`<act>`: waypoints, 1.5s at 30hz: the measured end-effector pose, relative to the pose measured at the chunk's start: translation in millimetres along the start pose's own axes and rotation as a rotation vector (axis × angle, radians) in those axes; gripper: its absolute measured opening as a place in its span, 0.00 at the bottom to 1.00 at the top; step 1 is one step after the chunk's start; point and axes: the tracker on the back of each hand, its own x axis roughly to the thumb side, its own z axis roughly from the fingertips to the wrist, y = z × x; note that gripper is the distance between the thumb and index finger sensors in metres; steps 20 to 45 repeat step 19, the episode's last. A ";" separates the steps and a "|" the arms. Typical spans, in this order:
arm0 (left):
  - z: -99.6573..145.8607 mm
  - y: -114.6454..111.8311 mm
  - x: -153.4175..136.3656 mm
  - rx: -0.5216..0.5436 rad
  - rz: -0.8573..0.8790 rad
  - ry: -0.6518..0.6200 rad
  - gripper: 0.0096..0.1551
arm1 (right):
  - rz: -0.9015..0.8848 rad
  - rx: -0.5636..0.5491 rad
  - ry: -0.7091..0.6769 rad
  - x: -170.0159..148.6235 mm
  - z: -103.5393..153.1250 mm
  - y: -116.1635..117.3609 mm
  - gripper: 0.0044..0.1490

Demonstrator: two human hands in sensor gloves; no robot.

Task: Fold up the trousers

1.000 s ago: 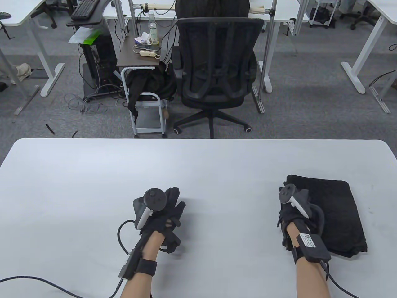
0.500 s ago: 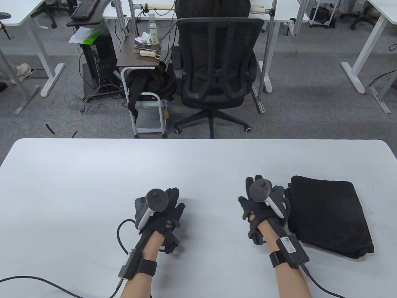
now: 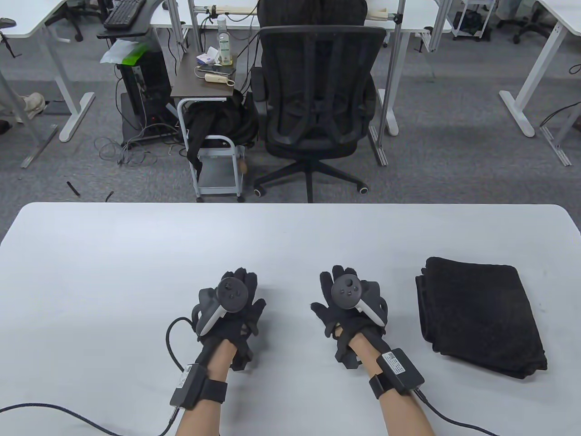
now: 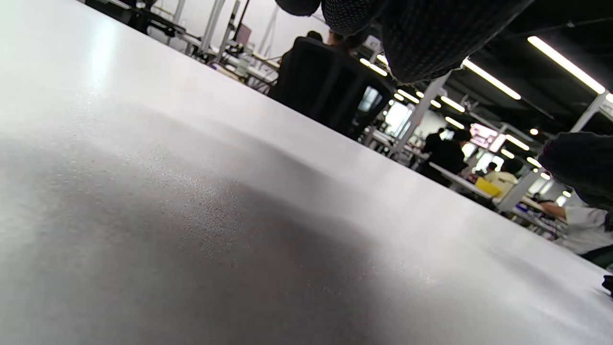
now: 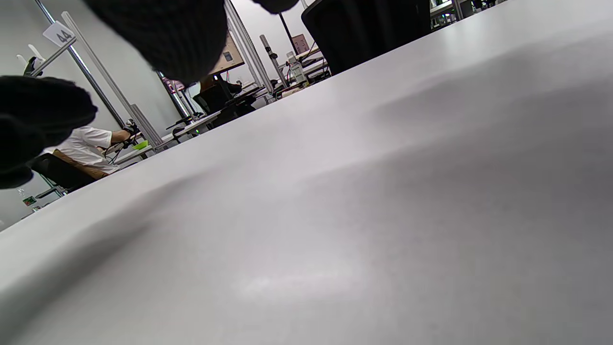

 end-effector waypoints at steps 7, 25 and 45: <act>0.0 -0.1 2.4 -0.014 -0.056 0.001 0.44 | 0.054 0.012 0.012 -1.4 -3.4 5.2 0.53; -1.2 -3.4 3.3 -0.034 -0.072 0.011 0.44 | 0.070 0.032 0.035 -8.1 -4.6 8.5 0.54; -1.2 -3.4 3.3 -0.034 -0.072 0.011 0.44 | 0.070 0.032 0.035 -8.1 -4.6 8.5 0.54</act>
